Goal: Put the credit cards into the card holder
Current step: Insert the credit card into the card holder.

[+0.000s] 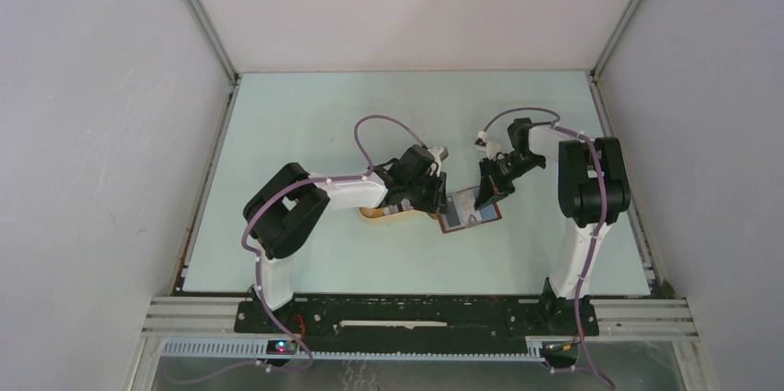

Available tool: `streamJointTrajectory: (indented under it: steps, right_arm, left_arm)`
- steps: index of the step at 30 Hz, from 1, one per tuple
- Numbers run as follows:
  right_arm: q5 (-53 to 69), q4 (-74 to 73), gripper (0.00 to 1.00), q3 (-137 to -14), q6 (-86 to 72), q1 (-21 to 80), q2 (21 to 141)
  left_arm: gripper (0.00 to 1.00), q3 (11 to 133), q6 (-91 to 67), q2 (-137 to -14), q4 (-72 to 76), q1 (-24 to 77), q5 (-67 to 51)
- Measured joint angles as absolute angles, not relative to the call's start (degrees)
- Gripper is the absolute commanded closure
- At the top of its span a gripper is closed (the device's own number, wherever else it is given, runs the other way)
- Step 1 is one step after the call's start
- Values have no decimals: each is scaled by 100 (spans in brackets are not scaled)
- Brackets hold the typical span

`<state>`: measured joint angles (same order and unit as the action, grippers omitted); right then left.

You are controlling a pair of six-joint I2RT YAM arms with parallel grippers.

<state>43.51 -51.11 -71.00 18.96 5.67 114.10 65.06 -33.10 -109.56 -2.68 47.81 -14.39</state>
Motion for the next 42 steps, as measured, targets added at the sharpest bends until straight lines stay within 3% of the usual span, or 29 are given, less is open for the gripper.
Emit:
streamJointTrajectory:
  steps: [9, 28, 40, 42]
  right_arm:
    - [4359, -5050, 99, -7100, 1848, 751, 11410]
    - [4307, -4912, 66, -7100, 1791, 1297, 11410]
    - [4635, -4941, 63, -7100, 1907, 917, 11290]
    - [4644, -4939, 67, -7100, 1907, 897, 11290]
  left_arm:
    - [66, 6506, -3319, -10962, -228, 4764, -1527]
    - [67, 6506, -3326, -10962, -217, 4753, -1551]
    - [67, 6506, -3328, -10962, -176, 4753, -1551]
    - [67, 6506, -3328, -10962, -176, 4753, -1551]
